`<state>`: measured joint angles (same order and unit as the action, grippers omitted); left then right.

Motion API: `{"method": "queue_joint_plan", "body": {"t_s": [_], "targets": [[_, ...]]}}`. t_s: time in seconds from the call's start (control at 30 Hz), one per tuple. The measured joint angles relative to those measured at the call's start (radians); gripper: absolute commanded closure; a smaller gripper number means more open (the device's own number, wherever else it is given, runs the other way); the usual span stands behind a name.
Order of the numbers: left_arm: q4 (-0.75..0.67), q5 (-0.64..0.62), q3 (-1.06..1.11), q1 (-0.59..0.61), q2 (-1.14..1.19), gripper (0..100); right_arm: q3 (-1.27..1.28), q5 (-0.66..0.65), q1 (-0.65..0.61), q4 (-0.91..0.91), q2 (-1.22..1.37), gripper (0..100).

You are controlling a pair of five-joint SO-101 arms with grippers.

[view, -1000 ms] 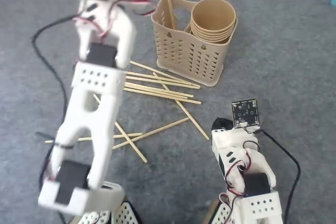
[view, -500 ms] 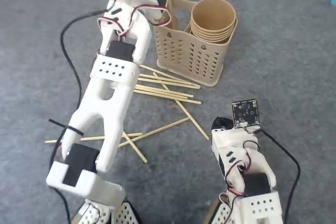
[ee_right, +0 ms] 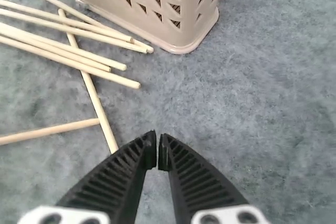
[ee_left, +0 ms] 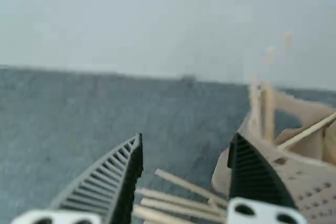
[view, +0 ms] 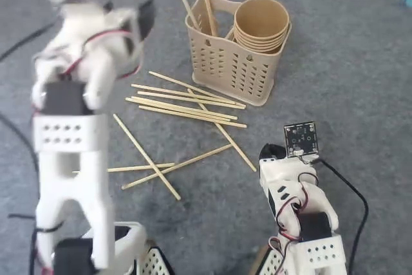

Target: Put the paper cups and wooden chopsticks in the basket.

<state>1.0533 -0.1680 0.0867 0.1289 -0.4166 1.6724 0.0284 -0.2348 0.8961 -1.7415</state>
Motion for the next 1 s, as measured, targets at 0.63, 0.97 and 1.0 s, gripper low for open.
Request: {"method": "queue_joint_plan", "body": {"t_s": [0.63,0.97,1.0], "targets": [[-0.183,-0.005,0.822,0.27,-0.044,82,-0.132,-0.226,-0.074,0.115,0.052,97.8],[-0.184,-0.064,0.671,0.199,0.316,82,-0.384,-0.164,-0.126,-0.132,0.721,98.0],[-0.184,-0.066,0.641,0.203,0.364,82,-0.387,-0.149,-0.126,-0.181,0.798,98.0]]}}
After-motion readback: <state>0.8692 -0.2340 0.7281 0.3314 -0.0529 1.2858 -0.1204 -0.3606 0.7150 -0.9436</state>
